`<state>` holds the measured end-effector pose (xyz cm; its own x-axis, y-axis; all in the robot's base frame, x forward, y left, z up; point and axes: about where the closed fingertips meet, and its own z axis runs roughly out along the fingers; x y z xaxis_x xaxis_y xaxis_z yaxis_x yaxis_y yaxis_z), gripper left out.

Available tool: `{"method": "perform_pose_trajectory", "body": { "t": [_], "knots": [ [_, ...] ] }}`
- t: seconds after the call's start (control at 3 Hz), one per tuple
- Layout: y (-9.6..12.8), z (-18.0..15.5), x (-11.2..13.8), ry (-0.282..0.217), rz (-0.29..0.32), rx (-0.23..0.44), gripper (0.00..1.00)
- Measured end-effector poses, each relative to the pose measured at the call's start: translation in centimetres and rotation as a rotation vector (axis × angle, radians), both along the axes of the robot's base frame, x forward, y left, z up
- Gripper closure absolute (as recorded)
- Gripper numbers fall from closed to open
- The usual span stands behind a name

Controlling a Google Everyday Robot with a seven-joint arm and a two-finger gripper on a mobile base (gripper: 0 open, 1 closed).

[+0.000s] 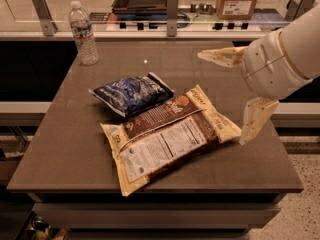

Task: Move brown chip bag near water bottle

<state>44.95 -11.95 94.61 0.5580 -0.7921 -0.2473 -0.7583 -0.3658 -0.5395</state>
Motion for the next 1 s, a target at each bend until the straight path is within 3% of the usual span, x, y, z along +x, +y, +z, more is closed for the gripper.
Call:
{"method": "perform_pose_trajectory", "body": {
  "t": [0.33,0.67,1.0],
  "knots": [
    [1.3,-0.7,0.1,-0.053,-0.107,-0.094,0.0],
    [0.1,-1.1,0.6,-0.043,-0.195,-0.108,0.0],
    [0.2,-1.0,0.6,-0.042,-0.193,-0.105,0.0]
  ]
}}
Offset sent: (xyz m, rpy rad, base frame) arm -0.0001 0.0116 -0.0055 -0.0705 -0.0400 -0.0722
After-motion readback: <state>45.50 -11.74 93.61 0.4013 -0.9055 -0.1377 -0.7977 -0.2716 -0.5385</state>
